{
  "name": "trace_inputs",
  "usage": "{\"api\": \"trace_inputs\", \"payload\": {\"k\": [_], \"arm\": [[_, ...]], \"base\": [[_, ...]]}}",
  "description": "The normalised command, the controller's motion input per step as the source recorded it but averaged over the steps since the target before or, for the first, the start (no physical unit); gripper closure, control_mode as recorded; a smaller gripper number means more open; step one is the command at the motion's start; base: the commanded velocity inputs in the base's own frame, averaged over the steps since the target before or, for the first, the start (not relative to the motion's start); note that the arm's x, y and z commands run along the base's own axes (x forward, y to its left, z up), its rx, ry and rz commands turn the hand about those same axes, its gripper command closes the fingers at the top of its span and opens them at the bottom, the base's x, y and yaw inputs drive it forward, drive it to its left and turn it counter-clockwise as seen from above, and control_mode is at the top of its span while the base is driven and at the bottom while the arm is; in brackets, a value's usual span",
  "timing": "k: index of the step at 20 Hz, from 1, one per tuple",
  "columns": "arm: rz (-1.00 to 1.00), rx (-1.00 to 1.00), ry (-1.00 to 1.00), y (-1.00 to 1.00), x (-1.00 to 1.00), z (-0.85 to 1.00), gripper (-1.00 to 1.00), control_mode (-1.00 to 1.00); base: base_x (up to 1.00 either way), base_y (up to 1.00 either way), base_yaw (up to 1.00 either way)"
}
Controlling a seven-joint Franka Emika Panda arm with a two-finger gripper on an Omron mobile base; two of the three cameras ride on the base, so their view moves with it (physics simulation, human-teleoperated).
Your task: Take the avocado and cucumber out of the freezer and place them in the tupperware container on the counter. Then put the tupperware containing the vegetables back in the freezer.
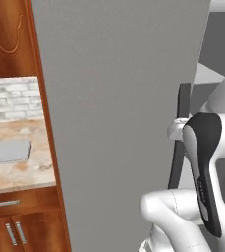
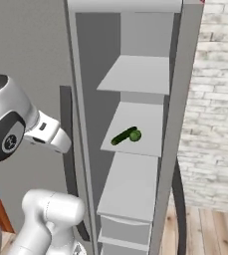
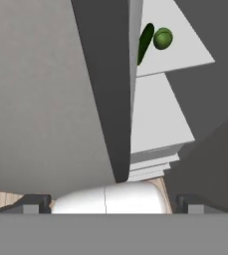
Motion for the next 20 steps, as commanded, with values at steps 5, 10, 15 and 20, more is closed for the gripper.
{"api": "trace_inputs", "payload": {"k": [5, 10, 15, 20], "arm": [[0.00, 0.00, 0.00, 0.00, 0.00, 0.00, -1.00, 1.00], [0.00, 0.00, 0.00, 0.00, 0.00, 0.00, -1.00, 1.00], [0.00, 0.00, 0.00, 0.00, 0.00, 0.00, -1.00, 1.00], [0.00, 0.00, 0.00, -0.09, 0.08, 0.00, -1.00, -1.00]], "base": [[0.04, -0.77, 0.00], [0.00, -0.84, 0.00], [0.16, -0.70, 0.00], [0.24, -0.39, 0.00]]}}
